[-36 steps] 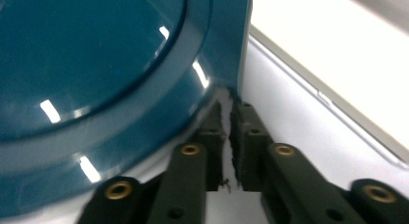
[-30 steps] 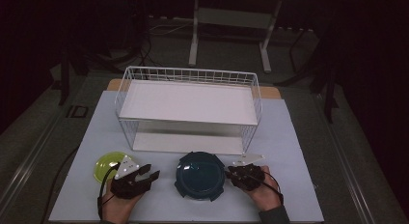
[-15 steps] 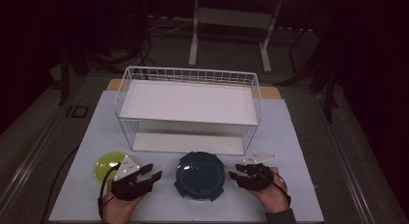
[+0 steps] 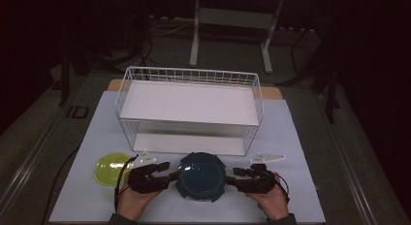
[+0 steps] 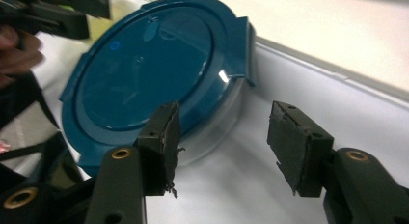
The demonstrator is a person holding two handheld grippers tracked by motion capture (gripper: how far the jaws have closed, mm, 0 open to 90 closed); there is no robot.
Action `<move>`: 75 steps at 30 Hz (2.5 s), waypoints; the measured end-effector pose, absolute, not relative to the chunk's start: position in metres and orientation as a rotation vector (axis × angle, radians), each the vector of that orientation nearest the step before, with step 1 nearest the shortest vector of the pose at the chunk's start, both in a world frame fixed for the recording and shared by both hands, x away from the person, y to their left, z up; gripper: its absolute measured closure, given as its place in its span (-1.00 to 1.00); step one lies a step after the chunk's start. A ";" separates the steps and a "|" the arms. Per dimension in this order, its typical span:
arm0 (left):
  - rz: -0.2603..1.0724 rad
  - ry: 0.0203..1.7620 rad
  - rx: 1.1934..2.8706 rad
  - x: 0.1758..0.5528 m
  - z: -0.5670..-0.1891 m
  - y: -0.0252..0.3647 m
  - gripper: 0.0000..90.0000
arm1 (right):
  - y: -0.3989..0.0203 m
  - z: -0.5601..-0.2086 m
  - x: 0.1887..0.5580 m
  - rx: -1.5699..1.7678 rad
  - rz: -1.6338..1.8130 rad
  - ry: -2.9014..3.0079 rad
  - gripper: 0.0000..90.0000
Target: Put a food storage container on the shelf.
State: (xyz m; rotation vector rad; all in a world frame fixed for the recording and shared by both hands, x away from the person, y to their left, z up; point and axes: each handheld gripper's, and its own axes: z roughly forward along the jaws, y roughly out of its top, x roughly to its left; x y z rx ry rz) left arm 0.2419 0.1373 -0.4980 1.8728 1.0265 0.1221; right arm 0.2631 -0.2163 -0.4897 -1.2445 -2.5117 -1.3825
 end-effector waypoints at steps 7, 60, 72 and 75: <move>0.033 1.061 1.870 0.250 -0.503 0.131 -0.04 | -0.211 -0.494 0.268 -1.243 -1.378 -2.391 0.00; -0.154 1.102 1.769 0.218 -0.490 0.146 0.65 | -0.214 -0.490 0.256 -1.178 -1.421 -2.188 0.66; -0.097 1.081 1.743 0.217 -0.478 0.146 0.67 | -0.214 -0.480 0.255 -1.140 -1.497 -2.232 0.66; -0.058 1.063 1.745 0.215 -0.469 0.146 0.67 | -0.214 -0.474 0.256 -1.123 -1.529 -2.237 0.66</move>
